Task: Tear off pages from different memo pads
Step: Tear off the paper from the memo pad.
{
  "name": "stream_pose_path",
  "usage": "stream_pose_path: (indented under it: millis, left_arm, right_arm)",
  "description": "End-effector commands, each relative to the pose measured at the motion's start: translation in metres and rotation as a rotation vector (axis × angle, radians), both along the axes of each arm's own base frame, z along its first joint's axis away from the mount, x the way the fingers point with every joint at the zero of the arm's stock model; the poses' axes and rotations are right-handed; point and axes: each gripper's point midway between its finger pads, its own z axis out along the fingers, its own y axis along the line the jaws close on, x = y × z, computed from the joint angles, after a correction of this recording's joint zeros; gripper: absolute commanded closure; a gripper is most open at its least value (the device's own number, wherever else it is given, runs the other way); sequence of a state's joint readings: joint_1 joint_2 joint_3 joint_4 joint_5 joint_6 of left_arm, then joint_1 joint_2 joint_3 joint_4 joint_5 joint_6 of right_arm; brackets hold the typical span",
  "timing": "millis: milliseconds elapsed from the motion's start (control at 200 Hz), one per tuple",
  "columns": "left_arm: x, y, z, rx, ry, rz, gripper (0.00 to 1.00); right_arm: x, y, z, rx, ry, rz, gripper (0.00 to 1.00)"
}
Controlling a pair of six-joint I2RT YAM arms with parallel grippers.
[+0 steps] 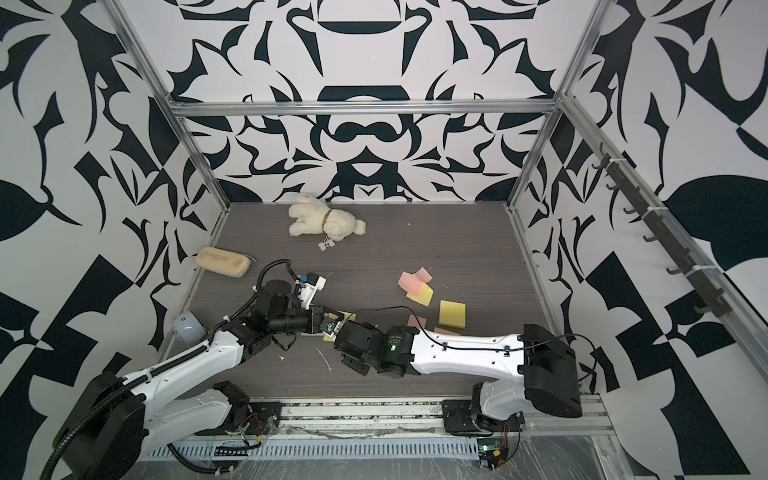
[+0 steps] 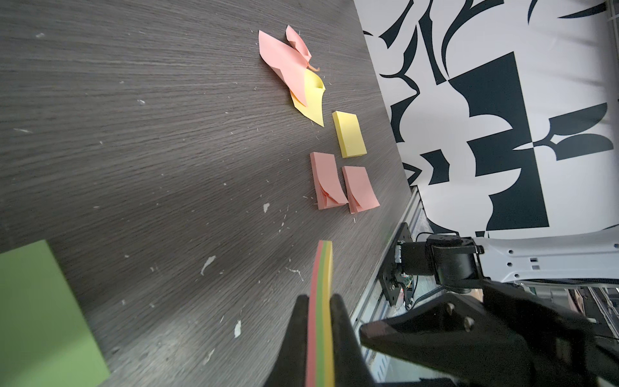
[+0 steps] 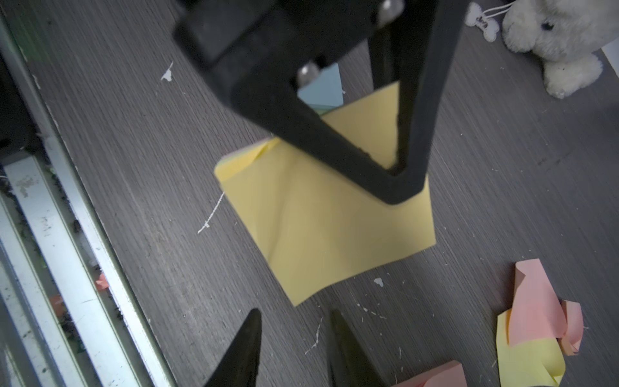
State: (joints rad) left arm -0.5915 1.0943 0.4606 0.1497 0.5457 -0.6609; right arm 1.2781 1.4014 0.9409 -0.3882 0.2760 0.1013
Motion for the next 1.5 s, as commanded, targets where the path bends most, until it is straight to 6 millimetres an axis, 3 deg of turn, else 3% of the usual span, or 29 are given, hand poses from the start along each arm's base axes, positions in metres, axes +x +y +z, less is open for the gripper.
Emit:
stream_pose_path:
  millis: [0,545,1495]
  left_arm:
    - [-0.002,-0.003,0.003,-0.012,-0.012,-0.021,1.0]
    - [-0.002,-0.004,0.003,-0.026,-0.003,-0.024,1.0]
    - [0.0,-0.008,0.006,-0.029,0.003,-0.034,1.0]
  right_arm:
    - [0.005,0.02,0.029,0.095,-0.036,0.009,0.63]
    - [0.009,0.03,0.03,0.112,-0.049,0.012,0.63]
    - [0.025,0.026,0.033,0.099,-0.098,-0.028,0.66]
